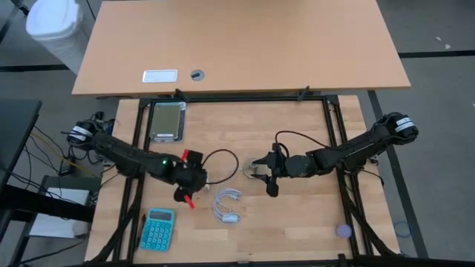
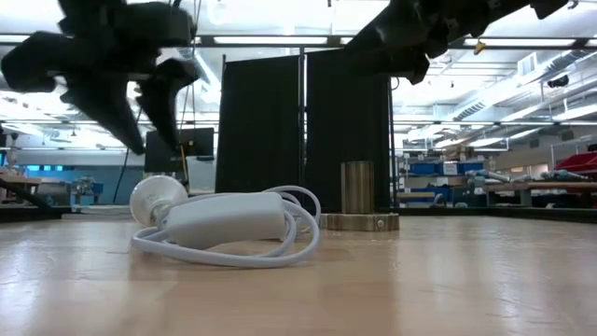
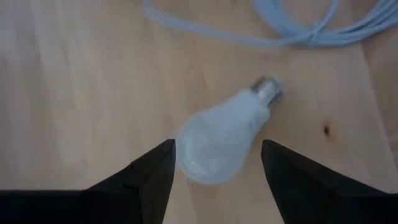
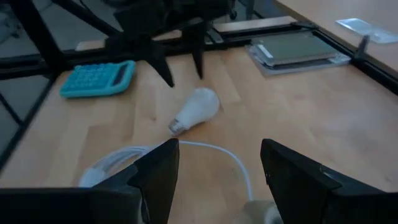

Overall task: Screw lightbulb
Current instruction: Insert the lightbulb into the lamp

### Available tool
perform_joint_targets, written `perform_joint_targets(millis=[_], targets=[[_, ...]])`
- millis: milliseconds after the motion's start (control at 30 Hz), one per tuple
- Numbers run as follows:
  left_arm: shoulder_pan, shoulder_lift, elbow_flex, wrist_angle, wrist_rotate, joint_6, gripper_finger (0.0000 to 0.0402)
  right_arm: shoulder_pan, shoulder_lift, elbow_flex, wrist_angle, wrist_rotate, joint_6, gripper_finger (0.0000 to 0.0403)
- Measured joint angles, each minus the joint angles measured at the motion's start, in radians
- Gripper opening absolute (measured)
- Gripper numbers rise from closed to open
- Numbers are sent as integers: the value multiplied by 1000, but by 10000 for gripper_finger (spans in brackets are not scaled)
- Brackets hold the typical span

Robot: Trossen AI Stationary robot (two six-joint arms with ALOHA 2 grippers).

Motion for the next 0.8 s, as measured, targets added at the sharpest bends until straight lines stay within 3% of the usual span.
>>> perform_joint_targets(millis=[200, 533, 733, 800], targets=[[108, 23, 1, 31, 186, 102, 246, 3, 0, 0, 42, -13, 3, 230], [266, 24, -15, 84, 267, 225, 265, 59, 0, 0, 59, -16, 17, 230], [386, 16, -19, 99, 563, 226, 262, 75, 0, 0, 53, 11, 18, 230], [405, 16, -20, 66, 614, 249, 262, 75, 0, 0, 52, 11, 20, 230]])
